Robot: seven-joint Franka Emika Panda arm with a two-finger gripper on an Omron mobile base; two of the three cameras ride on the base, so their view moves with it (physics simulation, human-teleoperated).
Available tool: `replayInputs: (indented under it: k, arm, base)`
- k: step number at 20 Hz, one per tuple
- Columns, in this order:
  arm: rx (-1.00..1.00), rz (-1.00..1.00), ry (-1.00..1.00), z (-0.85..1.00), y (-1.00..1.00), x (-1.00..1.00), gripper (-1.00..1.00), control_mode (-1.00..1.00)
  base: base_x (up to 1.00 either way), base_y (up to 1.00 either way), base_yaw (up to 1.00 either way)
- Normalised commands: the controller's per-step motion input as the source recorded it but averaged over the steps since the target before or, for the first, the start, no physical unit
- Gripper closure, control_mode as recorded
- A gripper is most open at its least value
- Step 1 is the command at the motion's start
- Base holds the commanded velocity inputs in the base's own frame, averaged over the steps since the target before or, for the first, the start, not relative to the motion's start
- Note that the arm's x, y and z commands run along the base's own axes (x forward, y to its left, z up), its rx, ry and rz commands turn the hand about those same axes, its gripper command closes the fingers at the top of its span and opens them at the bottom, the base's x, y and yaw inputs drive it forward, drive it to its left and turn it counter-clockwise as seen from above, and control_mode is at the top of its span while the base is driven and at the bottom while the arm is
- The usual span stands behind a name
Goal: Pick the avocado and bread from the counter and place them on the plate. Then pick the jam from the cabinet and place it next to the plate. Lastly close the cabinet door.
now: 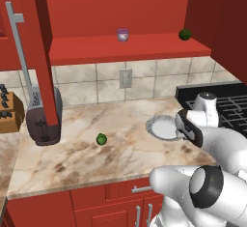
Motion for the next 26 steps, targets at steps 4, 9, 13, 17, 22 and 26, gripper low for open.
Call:
replayInputs:
  k: [4,9,13,17,22,26]
  arm:
    - [-0.05,0.0,0.0,0.42,0.23,0.01,1.0,-1.0]
    - [0.0,0.0,0.0,0.02,0.03,0.31,1.0,-1.0]
    - [0.0,0.0,0.0,0.0,0.0,0.46,1.0,-1.0]
    - [0.0,0.0,0.01,0.0,0.0,0.47,1.0,-1.0]
    - [0.0,0.0,0.01,0.0,0.0,0.5,1.0,-1.0]
    - [0.0,0.0,0.0,0.0,0.0,0.58,1.0,-1.0]
  base:
    - [0.0,0.0,0.0]
    - [0.0,0.0,0.0]
    - [0.0,0.0,0.0]
    - [0.0,0.0,0.0]
    - [0.0,0.0,0.0]
    - [0.0,0.0,0.0]
